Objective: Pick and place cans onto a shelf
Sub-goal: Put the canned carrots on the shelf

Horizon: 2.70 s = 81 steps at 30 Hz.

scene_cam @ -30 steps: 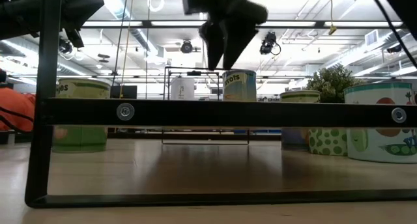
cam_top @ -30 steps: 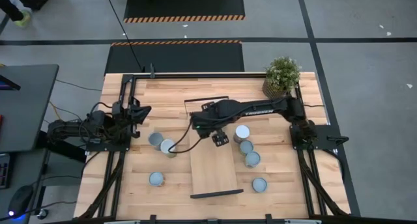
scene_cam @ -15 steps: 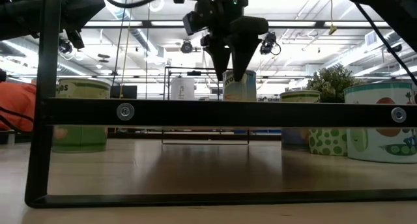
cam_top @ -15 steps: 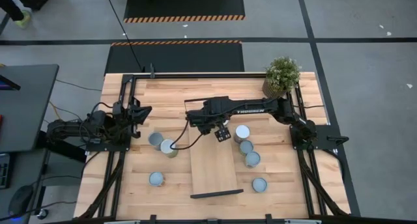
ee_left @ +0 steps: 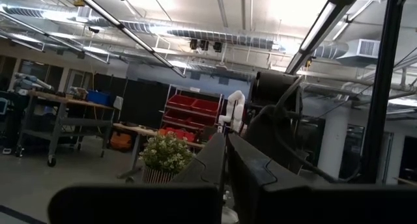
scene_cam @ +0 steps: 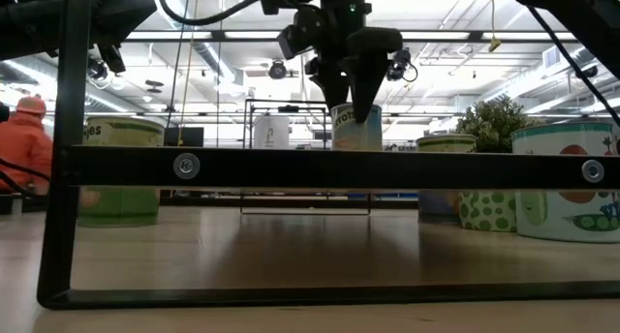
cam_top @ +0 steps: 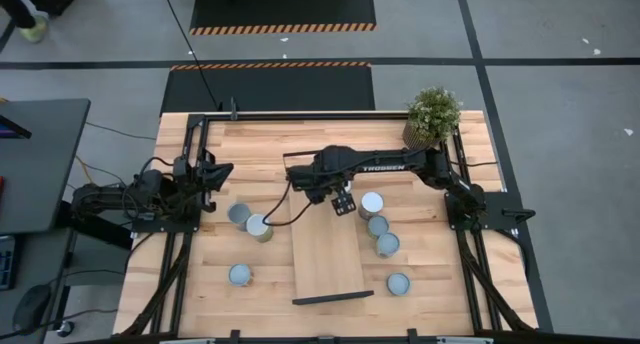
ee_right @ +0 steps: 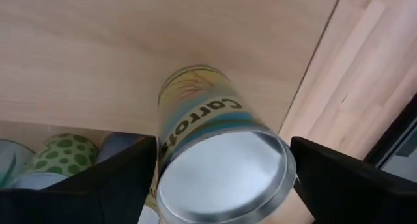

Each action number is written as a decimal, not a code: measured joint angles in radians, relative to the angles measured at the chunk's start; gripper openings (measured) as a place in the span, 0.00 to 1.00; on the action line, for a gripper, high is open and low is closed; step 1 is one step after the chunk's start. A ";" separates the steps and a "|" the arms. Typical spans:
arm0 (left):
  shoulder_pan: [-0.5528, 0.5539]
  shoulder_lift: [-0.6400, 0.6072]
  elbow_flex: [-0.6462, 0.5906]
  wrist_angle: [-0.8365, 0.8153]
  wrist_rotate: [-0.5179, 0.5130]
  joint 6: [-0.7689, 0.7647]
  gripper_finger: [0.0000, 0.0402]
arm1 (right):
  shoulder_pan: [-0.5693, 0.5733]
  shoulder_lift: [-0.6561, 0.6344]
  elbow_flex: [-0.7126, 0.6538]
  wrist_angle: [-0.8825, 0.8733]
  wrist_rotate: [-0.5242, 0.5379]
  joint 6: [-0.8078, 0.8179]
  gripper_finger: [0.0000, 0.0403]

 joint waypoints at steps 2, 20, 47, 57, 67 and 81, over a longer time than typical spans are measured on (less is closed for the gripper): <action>0.000 0.000 0.000 0.000 0.000 0.000 0.06 | -0.001 -0.004 -0.018 0.000 0.000 0.000 0.85; 0.000 -0.001 0.000 0.000 0.000 0.000 0.06 | -0.019 -0.006 -0.025 0.014 -0.021 0.284 0.83; 0.000 -0.001 0.000 0.000 0.000 0.000 0.06 | -0.009 0.000 -0.030 0.079 0.049 0.282 0.94; 0.000 -0.001 0.000 0.000 0.000 0.001 0.06 | 0.062 -0.073 -0.026 0.160 0.124 0.282 0.94; 0.000 -0.001 0.000 -0.004 0.000 0.000 0.06 | 0.173 -0.101 -0.063 0.105 0.340 0.373 0.94; 0.000 0.000 0.000 -0.009 0.000 -0.001 0.06 | 0.271 -0.167 -0.325 0.085 0.594 0.558 0.93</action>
